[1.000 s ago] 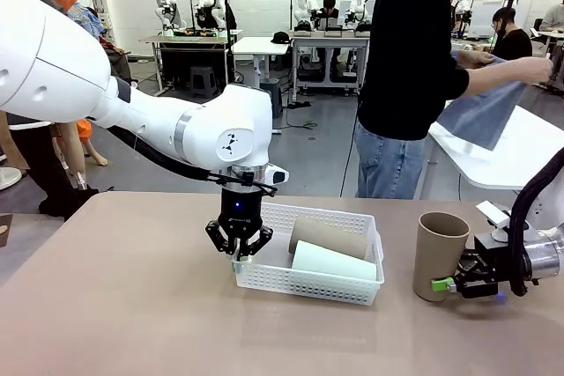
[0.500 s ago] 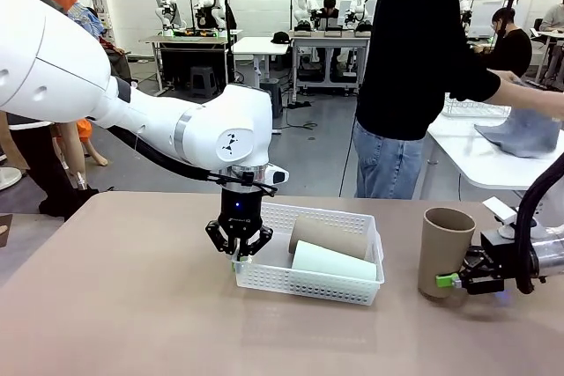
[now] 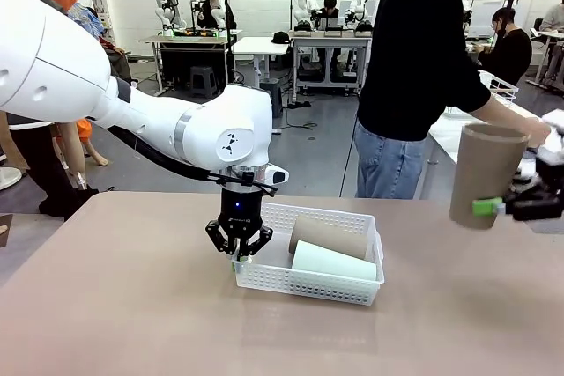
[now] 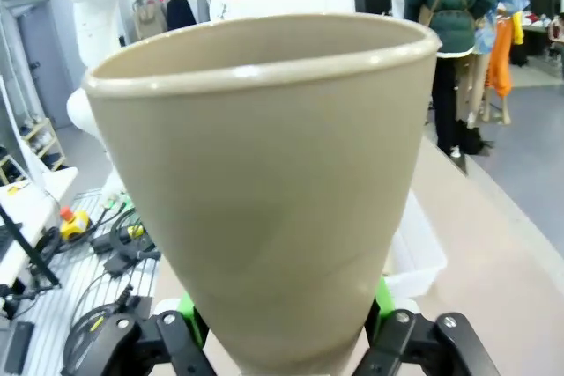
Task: Clean and organize the cups into the basket.
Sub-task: Pick up the Reusable plastic cup from the right side of the table and stack it inside the Organizing basket in the center of the table.
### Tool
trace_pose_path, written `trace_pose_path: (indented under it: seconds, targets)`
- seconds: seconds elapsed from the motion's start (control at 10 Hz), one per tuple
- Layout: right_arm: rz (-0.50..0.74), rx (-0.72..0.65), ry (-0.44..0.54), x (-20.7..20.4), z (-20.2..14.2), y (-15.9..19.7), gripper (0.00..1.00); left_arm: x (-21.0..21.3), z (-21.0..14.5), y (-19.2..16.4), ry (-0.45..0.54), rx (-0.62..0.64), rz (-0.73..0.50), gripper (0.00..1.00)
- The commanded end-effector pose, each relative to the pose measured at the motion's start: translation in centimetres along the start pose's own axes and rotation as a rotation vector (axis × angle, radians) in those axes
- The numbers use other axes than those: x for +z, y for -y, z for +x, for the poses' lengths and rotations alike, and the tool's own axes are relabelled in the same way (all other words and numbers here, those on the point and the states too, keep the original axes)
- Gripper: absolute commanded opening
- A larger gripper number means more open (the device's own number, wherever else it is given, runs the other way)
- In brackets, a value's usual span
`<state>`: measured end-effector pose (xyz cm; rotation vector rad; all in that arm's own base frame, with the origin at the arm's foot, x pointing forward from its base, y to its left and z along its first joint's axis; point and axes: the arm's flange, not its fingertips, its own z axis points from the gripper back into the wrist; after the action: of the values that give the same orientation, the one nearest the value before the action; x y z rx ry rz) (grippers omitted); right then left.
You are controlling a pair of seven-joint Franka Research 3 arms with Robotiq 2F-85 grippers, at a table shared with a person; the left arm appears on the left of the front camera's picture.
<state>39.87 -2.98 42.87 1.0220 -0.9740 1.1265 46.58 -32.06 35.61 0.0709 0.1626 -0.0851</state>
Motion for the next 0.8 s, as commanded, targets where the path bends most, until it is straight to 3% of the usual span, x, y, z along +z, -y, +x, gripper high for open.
trace_pose_path:
  seconds: [0.0, 0.1, 0.2, 0.6, 0.7]
  targets:
    - [-0.022, -0.028, -0.015, 0.0, 0.6, -0.4, 0.0, -0.3, 0.0, -0.4, -0.004, -0.002, 0.007, 0.0]
    - [-0.046, -0.052, -0.023, 0.3, -0.5, -0.1, 0.0, -0.3, 0.0, -0.4, -0.004, -0.002, 0.007, 0.0]
    - [-0.016, -0.001, -0.003, 0.5, 1.7, -0.6, 0.0, -0.3, 0.0, -0.4, -0.004, -0.002, 0.007, 0.0]
    - [-0.016, -0.001, -0.003, 0.5, 1.7, -0.6, 0.0, -0.3, 0.0, -0.4, -0.004, -0.002, 0.007, 0.0]
    - [-0.027, -0.011, -0.008, 0.6, 1.6, -0.6, 0.8, -0.3, 0.0, -0.4, -0.004, -0.002, 0.007, 0.0]
